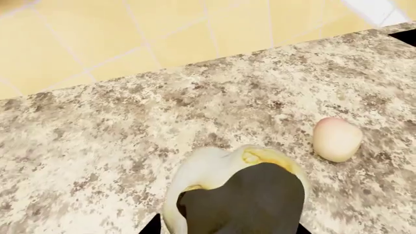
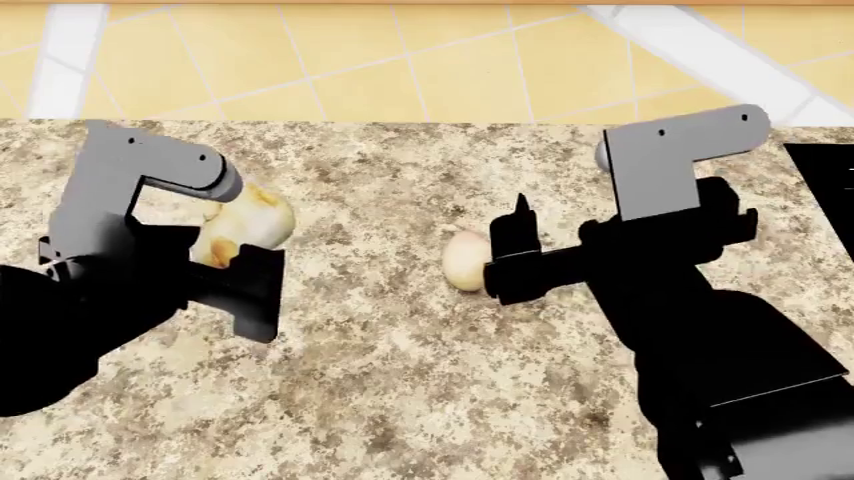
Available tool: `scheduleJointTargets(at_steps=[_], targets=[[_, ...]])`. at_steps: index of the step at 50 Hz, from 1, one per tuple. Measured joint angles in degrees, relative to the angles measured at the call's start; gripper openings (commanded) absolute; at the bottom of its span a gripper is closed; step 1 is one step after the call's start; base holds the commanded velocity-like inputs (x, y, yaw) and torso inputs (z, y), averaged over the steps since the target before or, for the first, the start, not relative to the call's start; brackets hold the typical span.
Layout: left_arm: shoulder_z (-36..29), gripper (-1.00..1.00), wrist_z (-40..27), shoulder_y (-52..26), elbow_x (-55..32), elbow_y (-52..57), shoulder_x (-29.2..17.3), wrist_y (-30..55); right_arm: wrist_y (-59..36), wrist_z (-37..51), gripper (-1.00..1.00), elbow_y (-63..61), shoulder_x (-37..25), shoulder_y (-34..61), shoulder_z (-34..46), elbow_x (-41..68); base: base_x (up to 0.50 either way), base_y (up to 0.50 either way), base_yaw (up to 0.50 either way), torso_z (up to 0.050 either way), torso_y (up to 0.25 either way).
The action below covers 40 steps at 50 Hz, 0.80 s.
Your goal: Place the apricot and the ginger on separate cutting boards.
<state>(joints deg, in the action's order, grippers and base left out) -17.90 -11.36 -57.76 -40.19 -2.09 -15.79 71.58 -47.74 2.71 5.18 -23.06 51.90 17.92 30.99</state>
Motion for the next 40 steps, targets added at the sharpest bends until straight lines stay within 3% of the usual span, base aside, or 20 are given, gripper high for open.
scheduleJointTargets(at_steps=[9, 23, 40], targets=[[8.11, -1.00, -4.89, 0.08, -4.96, 8.94, -1.50, 5.76, 5.12, -5.17, 1.00, 16.89, 5.12, 7.66, 5.13, -3.53, 0.00, 0.00, 0.00, 0.000, 0.000], [17.13, -1.00, -10.56, 1.14, -11.85, 18.13, -3.21, 13.24, 21.52, -13.06, 1.00, 53.39, 15.68, 19.41, 8.94, -9.30, 0.00, 0.00, 0.00, 0.000, 0.000], [19.15, -1.00, -12.92, 2.30, -15.31, 20.55, -4.14, 14.55, 27.18, -17.68, 1.00, 66.40, 19.69, 21.62, 6.88, -13.80, 0.00, 0.00, 0.00, 0.000, 0.001]])
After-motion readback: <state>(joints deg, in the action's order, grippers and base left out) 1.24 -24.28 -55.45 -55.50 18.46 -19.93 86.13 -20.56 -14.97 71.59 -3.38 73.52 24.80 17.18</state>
